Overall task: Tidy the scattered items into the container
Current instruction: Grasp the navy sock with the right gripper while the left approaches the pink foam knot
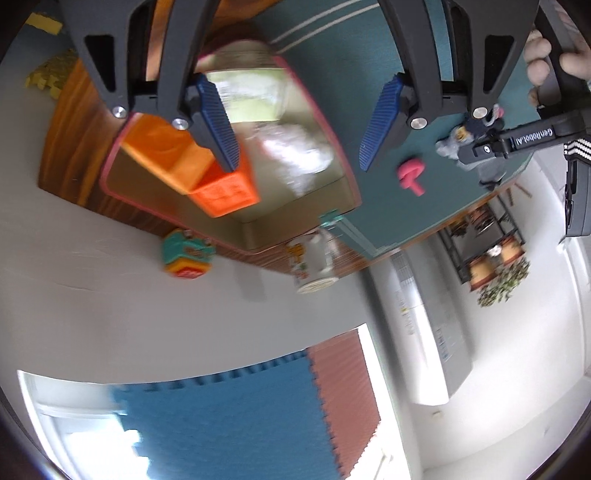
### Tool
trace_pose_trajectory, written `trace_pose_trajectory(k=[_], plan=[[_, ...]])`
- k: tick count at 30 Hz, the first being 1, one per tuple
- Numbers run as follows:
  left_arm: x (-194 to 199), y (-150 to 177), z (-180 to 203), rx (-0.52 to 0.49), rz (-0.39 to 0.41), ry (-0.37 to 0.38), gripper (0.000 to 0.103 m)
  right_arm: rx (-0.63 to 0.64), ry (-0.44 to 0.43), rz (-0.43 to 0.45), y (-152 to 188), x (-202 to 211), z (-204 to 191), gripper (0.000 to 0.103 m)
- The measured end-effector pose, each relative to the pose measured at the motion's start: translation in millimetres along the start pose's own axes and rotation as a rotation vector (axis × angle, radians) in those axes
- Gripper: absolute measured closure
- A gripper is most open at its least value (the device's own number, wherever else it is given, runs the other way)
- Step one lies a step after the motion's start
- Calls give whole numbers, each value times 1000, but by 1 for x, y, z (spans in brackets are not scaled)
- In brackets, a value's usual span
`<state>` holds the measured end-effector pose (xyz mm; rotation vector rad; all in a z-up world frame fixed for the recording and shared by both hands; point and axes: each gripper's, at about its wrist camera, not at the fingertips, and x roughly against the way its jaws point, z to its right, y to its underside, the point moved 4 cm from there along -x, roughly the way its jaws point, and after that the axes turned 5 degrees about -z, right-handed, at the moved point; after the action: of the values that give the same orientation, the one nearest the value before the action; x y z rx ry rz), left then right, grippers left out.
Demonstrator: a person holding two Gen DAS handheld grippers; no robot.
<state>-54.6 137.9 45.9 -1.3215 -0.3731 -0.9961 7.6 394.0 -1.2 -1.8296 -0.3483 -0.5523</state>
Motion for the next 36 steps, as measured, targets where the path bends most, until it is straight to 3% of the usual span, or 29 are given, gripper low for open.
trace_pose_trajectory(k=[5, 14, 26, 36], plan=[[19, 0, -67, 92, 31, -106, 44, 38, -43, -48, 6, -13, -29, 31], [34, 9, -157, 266, 29, -166, 44, 108, -121, -153, 15, -37, -87, 31], [21, 28, -185, 323, -35, -180, 44, 305, -285, -285, 38, -84, -204, 25], [17, 34, -191, 356, -51, -178, 44, 326, -287, -435, 63, -144, -228, 25]])
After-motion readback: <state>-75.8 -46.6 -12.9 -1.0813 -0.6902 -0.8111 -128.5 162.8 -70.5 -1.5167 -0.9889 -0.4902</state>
